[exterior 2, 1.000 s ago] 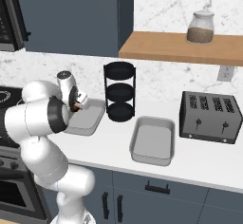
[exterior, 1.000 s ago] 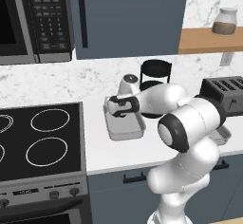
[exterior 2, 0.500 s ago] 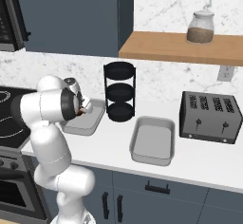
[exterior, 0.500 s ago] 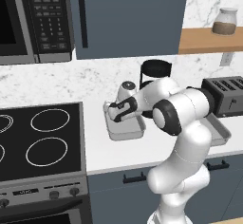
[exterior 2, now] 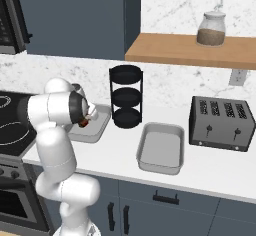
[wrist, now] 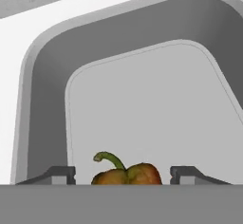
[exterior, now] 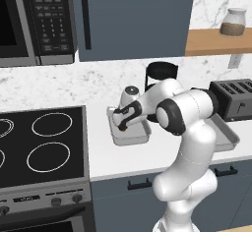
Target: Place one bell pepper and one chicken drumstick in each tupperware on the nearby counter, to pack two identical lunches.
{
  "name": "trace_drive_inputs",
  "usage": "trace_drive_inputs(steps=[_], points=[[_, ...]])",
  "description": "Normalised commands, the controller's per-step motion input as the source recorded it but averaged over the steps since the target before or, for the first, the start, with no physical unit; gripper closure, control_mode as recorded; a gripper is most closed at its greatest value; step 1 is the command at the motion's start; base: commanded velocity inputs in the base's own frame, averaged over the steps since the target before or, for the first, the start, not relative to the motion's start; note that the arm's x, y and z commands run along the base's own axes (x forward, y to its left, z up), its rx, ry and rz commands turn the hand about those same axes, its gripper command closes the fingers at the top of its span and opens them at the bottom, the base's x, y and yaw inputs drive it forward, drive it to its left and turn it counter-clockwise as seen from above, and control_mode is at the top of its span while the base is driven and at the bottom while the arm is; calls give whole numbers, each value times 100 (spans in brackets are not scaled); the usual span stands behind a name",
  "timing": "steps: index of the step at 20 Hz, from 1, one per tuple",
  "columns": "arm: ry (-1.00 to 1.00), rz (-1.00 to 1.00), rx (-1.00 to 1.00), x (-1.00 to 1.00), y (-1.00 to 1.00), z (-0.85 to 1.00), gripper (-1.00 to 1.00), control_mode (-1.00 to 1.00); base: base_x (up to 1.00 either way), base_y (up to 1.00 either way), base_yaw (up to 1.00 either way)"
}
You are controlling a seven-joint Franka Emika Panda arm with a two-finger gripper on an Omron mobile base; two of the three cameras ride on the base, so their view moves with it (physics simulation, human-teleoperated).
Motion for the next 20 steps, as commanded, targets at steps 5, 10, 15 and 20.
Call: trace_drive_inputs(steps=[5,10,15,20], points=[[0,-4,0,-6,-4,23,-100,-100,0,0,0],[-10,-1,0,-92,-23,61,-100,-100,0,0,0],[-12,0,0,-100,-61,55,-100,-100,0,0,0],[-12,0,0,-100,-48,80,-100,-100,0,0,0]])
